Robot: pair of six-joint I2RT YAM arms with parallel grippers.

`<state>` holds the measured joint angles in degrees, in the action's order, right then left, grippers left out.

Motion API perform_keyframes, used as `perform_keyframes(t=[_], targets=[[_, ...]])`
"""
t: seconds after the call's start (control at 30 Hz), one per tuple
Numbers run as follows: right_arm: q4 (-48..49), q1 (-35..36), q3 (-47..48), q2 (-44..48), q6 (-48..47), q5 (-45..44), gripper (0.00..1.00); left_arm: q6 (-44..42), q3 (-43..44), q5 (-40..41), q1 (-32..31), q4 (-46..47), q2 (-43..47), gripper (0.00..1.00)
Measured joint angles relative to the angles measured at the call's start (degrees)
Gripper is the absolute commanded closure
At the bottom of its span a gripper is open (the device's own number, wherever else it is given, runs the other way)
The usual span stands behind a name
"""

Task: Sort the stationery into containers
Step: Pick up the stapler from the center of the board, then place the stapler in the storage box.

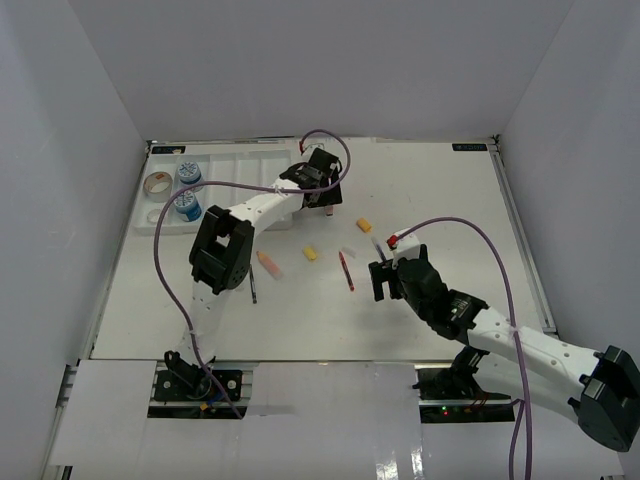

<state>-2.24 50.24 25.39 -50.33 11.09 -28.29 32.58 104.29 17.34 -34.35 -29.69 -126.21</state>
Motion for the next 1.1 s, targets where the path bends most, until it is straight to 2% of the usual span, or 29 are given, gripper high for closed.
perform_keyframes(t=[0.23,0.33,0.37,0.47,0.5,0.57,0.6,0.7,0.9,1.1], targets=[[1.5,0.0,-0.1,-0.9,-1.0,0.5,0.09,-0.8,6.0,2.0,-0.3,-0.4,-6.8,0.24],[1.7,0.0,-0.1,-1.1,-1.1,0.5,0.09,-1.3,7.0,2.3,-0.7,-0.4,-8.2,0.33],[1.9,0.0,-0.1,-1.1,-1.1,0.5,0.09,-1.3,7.0,2.3,-0.8,-0.4,-8.3,0.40],[2.2,0.0,-0.1,-1.1,-1.2,0.5,0.09,-1.7,7.1,2.4,-1.1,-0.4,-8.3,0.51],[2.3,0.0,-0.1,-1.1,-1.2,0.5,0.09,-1.9,7.1,2.3,-1.2,-0.3,-8.3,0.61],[2.3,0.0,-0.1,-1.1,-1.2,0.5,0.09,-2.0,7.2,2.3,-1.4,-0.3,-8.3,0.68],[2.3,0.0,-0.1,-1.1,-1.2,0.5,0.09,-2.2,7.2,2.3,-1.4,-0.3,-8.3,0.76],[2.4,0.0,-0.1,-1.0,-1.2,0.5,0.09,-2.8,7.2,2.4,-1.5,-0.2,-8.3,0.85],[2.4,0.0,-0.1,-0.2,-1.3,1.0,0.10,-4.8,6.7,2.7,-1.4,-0.5,-6.8,0.92],[2.4,0.0,-0.1,0.2,-1.5,1.7,0.10,-9.1,1.4,3.5,1.7,-0.5,3.5,0.91]])
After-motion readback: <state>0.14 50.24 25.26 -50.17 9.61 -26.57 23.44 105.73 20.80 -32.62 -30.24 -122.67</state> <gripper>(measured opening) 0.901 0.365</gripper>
